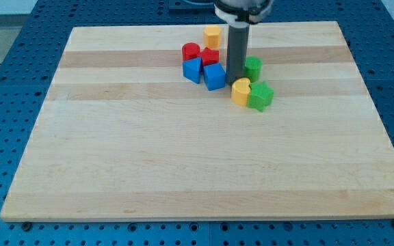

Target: Place the green star above the yellow hexagon at the bottom center of the board

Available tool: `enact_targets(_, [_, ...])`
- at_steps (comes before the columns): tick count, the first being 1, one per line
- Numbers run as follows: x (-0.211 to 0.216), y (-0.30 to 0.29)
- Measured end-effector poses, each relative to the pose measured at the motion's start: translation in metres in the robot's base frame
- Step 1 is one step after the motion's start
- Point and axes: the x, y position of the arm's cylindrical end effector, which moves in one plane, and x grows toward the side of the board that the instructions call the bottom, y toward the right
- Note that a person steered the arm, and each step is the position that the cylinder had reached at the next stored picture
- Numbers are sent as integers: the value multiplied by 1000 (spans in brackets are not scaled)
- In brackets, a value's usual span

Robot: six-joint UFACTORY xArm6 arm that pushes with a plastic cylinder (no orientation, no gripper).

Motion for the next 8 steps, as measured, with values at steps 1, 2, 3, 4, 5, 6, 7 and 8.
enact_targets(1, [32, 0])
enact_targets(2, [1, 17])
enact_targets(3, [-2, 78])
enact_targets(4, [32, 82])
enact_targets(5, [47, 33])
enact_targets(6, [50, -7])
enact_targets(7, [62, -50])
enact_targets(8, [82, -88])
